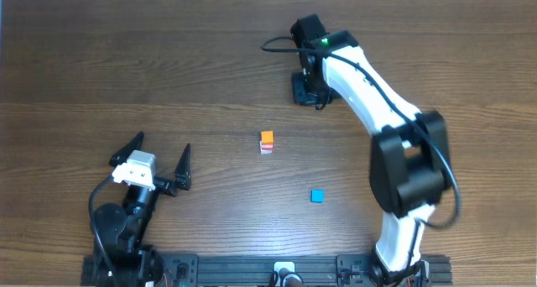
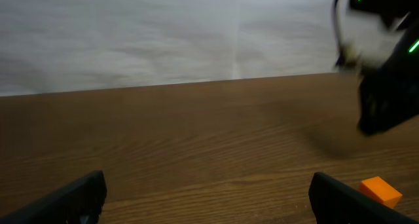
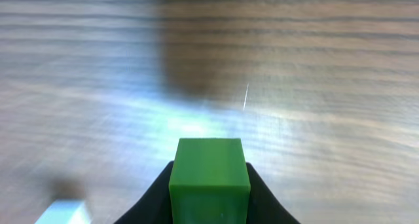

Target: Stack Cubes

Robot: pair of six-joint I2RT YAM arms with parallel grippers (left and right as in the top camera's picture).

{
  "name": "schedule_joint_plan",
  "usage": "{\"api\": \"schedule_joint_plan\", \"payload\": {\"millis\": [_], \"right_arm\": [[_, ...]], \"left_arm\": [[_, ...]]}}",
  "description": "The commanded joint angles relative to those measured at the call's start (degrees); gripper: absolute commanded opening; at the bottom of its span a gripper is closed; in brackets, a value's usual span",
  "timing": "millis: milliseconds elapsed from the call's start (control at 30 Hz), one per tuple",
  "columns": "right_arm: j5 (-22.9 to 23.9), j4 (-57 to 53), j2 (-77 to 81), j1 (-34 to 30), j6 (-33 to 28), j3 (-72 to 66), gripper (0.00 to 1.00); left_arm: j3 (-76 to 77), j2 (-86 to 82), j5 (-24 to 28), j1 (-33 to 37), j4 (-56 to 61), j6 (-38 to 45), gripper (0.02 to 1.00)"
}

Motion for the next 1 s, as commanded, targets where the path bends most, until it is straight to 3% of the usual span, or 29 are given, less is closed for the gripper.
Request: {"api": "schedule_joint_plan", "payload": {"millis": [33, 467, 1000], "right_arm": [[-0.52, -4.35, -10.49, 4.46, 4.81, 1.25, 0.042], [0.59, -6.60, -13.64, 18.86, 18.93, 1.25, 0.012], [1.25, -9.33, -7.85, 20.15, 24.02, 1.46, 0.012]], "left_arm": [[-0.33, -0.46, 0.39, 0.09, 0.11, 1.05, 1.000], [-0.33, -0.46, 0.39, 0.09, 0.11, 1.05, 1.000], [-0.33, -0.46, 0.39, 0.09, 0.11, 1.05, 0.996]]}}
